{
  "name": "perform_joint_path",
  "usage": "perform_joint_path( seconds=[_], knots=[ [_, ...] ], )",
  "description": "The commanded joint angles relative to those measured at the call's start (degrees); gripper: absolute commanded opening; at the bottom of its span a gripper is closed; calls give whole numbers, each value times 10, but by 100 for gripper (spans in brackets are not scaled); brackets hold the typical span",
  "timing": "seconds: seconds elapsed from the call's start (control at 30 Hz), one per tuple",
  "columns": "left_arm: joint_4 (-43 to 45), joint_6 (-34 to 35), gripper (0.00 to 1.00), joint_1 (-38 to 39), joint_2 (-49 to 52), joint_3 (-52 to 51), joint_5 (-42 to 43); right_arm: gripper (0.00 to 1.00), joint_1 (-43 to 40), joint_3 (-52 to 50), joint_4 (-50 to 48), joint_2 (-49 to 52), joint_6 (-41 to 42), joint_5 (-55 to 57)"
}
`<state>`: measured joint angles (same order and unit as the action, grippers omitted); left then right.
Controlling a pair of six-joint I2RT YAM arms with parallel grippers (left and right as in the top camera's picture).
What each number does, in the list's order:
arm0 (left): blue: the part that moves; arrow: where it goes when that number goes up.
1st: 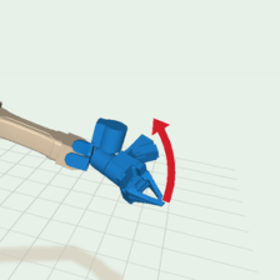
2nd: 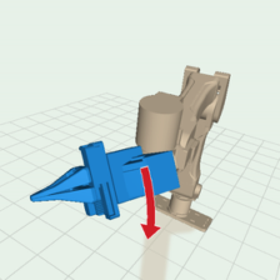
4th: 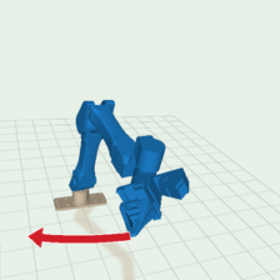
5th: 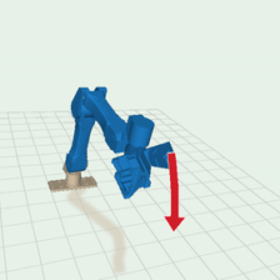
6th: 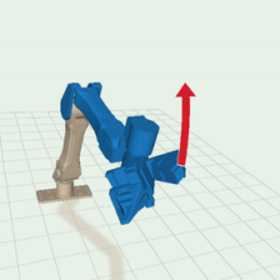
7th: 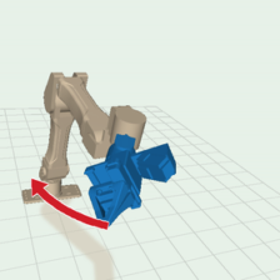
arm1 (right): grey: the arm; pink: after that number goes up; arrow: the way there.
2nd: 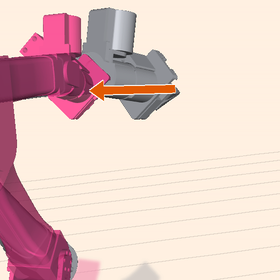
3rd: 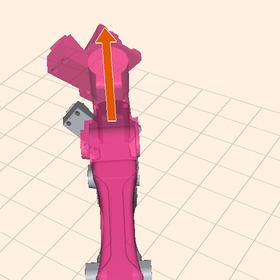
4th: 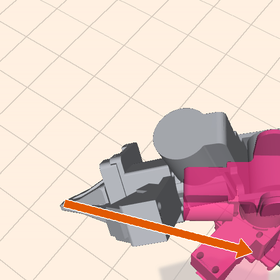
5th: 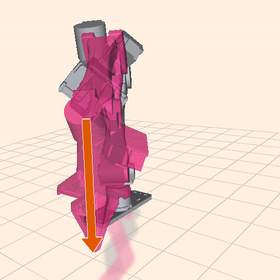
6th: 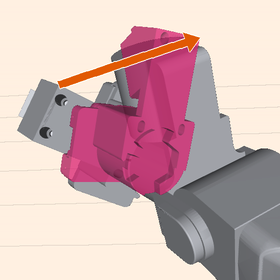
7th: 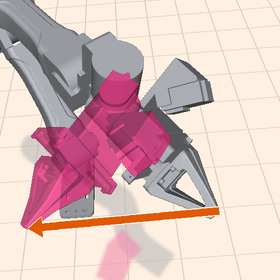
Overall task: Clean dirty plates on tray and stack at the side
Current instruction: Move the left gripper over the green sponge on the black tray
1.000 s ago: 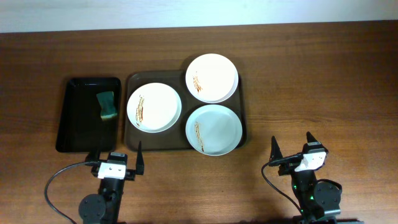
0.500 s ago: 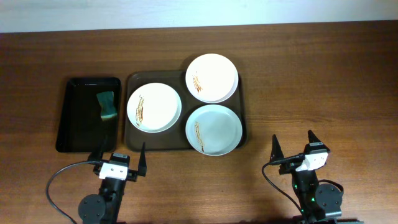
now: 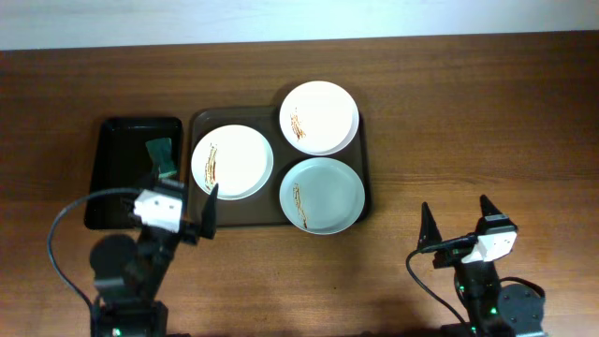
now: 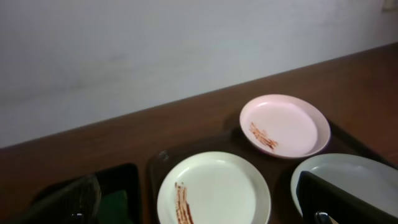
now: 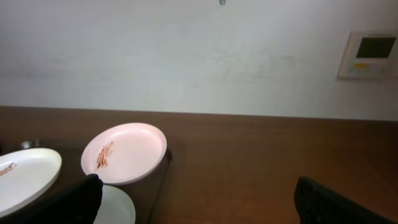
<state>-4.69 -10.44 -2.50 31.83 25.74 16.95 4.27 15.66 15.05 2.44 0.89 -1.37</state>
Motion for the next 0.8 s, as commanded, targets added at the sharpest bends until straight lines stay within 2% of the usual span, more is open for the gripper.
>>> perform_joint_path(
  seconds=[0.0,0.13,0.4,0.63,0.7,0.77],
  knots=[
    [-36,5,99,-3,78,85,33,98,-2,72,32,50,-15,5],
    [-106,4,99,-3,181,182,35,98,-2,204,126,187,-20,5],
    [-235,-19,99,-3,266,295,35,98,-2,364,258,351,-20,0],
    [-248,-19,99,-3,273,300,34,98,-2,380,264,399,-19,-6],
    [-256,-18,99,-3,273,299,43,98,-2,380,283,411,-20,-52],
    [-273,-18,99,-3,273,299,86,98,-2,380,283,423,-20,-103]
  ],
)
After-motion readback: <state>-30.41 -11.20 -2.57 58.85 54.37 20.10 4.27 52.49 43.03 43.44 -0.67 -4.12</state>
